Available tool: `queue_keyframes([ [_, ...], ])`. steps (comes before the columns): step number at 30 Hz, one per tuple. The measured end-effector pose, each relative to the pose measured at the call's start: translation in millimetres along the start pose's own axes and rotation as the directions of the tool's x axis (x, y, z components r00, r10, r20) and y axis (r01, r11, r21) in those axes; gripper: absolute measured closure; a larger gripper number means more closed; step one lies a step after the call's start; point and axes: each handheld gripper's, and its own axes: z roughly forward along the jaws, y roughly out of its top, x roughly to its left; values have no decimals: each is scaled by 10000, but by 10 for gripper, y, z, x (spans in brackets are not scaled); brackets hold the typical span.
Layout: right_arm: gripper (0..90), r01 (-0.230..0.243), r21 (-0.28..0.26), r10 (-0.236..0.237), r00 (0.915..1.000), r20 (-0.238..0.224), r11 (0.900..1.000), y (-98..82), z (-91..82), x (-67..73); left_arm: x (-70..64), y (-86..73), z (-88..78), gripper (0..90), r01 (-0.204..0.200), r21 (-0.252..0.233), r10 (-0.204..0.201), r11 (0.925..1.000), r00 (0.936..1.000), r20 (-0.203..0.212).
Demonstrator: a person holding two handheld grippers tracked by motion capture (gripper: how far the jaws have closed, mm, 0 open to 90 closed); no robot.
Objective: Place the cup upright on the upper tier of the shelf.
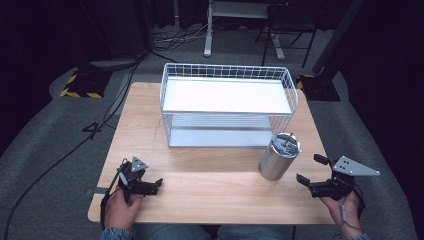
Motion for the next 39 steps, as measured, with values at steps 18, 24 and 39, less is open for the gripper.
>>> queue_keyframes([
  [18,0,115,84,-113,9997,-230,9999,102,316,33,0,0,0,6,-3,-2,3,10000,10000,2],
  [24,0,-44,61,44,9999,-124,10000,115,444,-1,0,0,0,6,0,0,0,10000,10000,0],
  [39,0,-80,434,92,9996,-268,9990,156,766,31,0,0,0,5,1,0,-1,10000,10000,1],
])
